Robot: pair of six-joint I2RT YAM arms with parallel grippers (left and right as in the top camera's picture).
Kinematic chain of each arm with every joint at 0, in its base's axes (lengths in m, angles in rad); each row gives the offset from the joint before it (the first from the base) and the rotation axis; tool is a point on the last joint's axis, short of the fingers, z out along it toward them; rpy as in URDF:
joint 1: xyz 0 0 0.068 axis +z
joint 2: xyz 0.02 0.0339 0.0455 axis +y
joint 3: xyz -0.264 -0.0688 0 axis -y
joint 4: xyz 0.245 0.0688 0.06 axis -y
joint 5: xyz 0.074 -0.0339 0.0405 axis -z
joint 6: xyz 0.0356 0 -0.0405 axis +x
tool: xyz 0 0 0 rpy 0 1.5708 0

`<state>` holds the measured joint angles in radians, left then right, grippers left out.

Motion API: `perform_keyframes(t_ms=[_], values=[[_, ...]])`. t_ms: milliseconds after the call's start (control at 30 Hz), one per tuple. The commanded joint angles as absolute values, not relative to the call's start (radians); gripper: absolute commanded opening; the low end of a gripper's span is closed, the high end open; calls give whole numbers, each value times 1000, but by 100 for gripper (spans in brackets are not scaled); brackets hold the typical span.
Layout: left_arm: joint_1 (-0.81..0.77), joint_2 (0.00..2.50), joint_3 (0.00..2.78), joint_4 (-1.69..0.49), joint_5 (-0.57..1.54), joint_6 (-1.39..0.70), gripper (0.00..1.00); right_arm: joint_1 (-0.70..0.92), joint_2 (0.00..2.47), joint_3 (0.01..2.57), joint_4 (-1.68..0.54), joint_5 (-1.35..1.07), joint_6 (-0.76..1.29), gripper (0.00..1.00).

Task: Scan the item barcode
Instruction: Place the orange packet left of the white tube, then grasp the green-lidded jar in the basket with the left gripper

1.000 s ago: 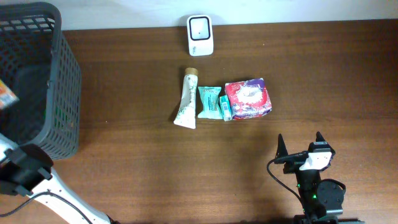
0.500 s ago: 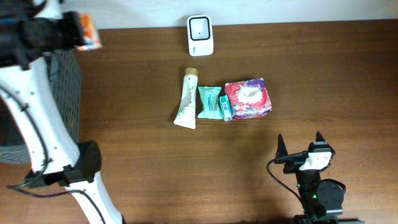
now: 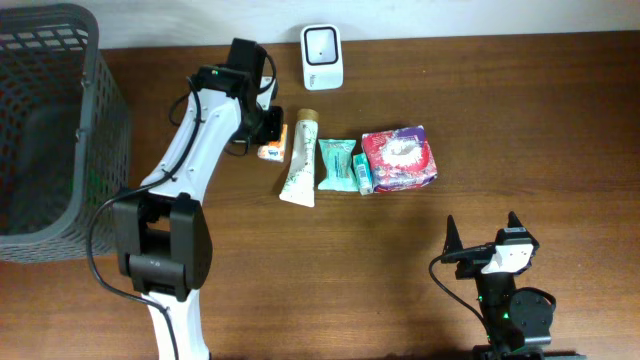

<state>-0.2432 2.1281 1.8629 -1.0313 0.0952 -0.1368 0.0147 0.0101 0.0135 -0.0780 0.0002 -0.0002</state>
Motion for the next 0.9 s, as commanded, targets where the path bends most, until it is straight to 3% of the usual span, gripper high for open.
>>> perform_keyframes(t_ms=[0,67,167,200,233,267,533,767,867], values=[[-245,2123,1755,-884,59,-204,0,20,4,6,-81,5,5,99],[-246,2126,1688,-797,58,-224,0,20,4,6,-81,5,5,99],[-246,2126,1645,-755,59,-224,12,20,4,6,-81,5,5,99],[-246,2126,1645,-752,60,-224,24,20,4,6,-81,5,5,99],[-246,2125,1649,-752,60,-223,48,20,4,6,-81,5,5,99],[-246,2123,1666,-761,60,-223,86,20,4,6,-81,5,5,99],[-212,1869,1986,-995,3,-160,100,20,4,6,-81,5,5,99],[138,1497,1986,-1098,-8,-159,99,20,4,6,-81,5,5,99],[251,1472,1986,-1160,-155,-160,99,20,4,6,-81,5,5,99]])
